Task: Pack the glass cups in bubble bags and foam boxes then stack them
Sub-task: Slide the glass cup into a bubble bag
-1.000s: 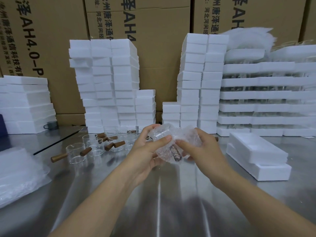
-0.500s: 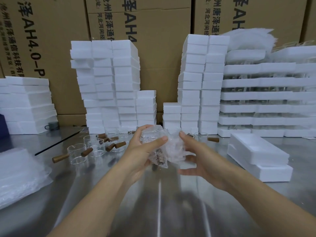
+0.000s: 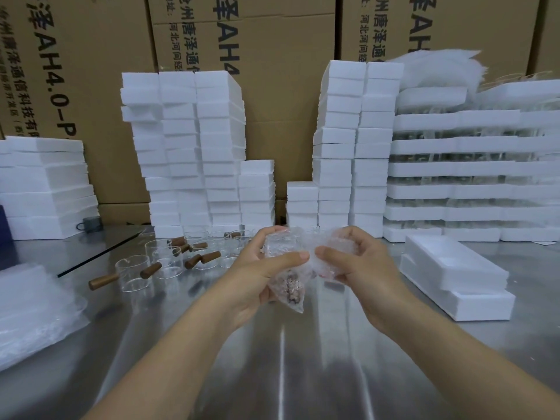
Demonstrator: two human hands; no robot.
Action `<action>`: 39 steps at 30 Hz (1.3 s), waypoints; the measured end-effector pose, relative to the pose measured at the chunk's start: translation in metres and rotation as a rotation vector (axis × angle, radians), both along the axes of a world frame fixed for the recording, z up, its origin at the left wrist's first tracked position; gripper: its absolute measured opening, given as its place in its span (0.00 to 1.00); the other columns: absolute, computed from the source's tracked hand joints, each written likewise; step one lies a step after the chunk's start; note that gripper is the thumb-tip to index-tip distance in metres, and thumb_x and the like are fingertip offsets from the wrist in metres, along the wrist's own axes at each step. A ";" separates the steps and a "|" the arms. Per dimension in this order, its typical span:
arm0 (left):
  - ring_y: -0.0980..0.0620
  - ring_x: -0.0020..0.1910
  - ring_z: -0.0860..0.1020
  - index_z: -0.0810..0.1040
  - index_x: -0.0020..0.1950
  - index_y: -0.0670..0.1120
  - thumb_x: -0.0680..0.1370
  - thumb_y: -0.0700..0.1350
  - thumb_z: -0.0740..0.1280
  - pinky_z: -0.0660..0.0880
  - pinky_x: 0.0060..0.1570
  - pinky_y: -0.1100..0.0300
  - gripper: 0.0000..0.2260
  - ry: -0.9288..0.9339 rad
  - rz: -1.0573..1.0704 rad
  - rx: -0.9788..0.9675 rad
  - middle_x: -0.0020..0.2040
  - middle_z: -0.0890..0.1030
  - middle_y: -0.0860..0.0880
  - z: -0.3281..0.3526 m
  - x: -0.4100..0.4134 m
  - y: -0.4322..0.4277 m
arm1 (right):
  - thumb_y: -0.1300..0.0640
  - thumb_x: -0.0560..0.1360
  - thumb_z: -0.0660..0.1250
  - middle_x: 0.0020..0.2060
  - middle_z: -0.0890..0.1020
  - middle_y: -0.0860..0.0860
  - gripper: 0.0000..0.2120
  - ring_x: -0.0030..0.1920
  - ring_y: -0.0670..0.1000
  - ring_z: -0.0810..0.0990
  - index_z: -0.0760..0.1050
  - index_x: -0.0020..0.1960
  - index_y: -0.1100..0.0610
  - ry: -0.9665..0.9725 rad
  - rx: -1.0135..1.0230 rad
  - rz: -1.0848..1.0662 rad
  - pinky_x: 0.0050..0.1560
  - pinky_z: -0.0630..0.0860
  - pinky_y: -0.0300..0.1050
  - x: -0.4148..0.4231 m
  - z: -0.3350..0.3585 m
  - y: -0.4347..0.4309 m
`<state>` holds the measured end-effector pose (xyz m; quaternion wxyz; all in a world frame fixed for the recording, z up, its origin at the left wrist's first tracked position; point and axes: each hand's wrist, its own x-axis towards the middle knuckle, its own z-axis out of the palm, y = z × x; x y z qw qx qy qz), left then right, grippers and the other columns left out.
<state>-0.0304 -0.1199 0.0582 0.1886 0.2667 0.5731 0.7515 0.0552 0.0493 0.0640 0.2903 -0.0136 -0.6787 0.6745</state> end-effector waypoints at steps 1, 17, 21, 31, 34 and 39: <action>0.40 0.51 0.88 0.79 0.67 0.56 0.66 0.43 0.83 0.86 0.43 0.50 0.31 -0.015 -0.018 0.004 0.58 0.88 0.40 0.000 0.000 0.000 | 0.66 0.76 0.75 0.45 0.86 0.61 0.06 0.44 0.62 0.86 0.79 0.49 0.62 0.035 0.083 -0.030 0.44 0.83 0.48 0.000 -0.001 -0.001; 0.33 0.58 0.86 0.73 0.72 0.52 0.73 0.39 0.79 0.84 0.53 0.50 0.31 -0.023 -0.151 -0.058 0.62 0.86 0.37 0.001 0.007 0.002 | 0.63 0.78 0.66 0.36 0.79 0.51 0.07 0.36 0.45 0.77 0.79 0.47 0.67 -0.095 0.466 0.255 0.38 0.71 0.30 0.003 0.002 0.004; 0.34 0.59 0.86 0.71 0.74 0.49 0.78 0.42 0.75 0.80 0.62 0.41 0.27 -0.094 -0.047 0.062 0.62 0.86 0.38 0.002 0.006 0.005 | 0.63 0.75 0.76 0.45 0.85 0.46 0.09 0.32 0.43 0.83 0.82 0.51 0.52 0.091 0.346 -0.130 0.37 0.75 0.32 -0.003 -0.002 0.000; 0.44 0.54 0.86 0.74 0.69 0.66 0.76 0.54 0.80 0.77 0.59 0.47 0.25 0.057 0.004 -0.142 0.61 0.87 0.43 -0.007 0.013 0.014 | 0.56 0.77 0.65 0.43 0.84 0.57 0.08 0.31 0.50 0.78 0.82 0.51 0.53 -0.178 0.475 0.321 0.30 0.70 0.43 0.003 -0.004 0.001; 0.49 0.49 0.88 0.76 0.68 0.68 0.79 0.54 0.76 0.79 0.52 0.52 0.20 0.046 0.052 -0.119 0.59 0.88 0.49 -0.005 0.009 0.014 | 0.62 0.78 0.69 0.47 0.86 0.47 0.11 0.33 0.47 0.80 0.83 0.55 0.49 -0.091 0.464 0.219 0.32 0.74 0.40 0.002 -0.006 -0.001; 0.44 0.52 0.86 0.75 0.69 0.65 0.76 0.46 0.79 0.81 0.51 0.53 0.26 -0.062 0.213 0.102 0.62 0.84 0.48 -0.003 -0.002 0.005 | 0.48 0.73 0.78 0.55 0.80 0.33 0.20 0.44 0.42 0.83 0.76 0.61 0.37 0.017 0.497 -0.089 0.44 0.76 0.29 -0.011 -0.016 0.007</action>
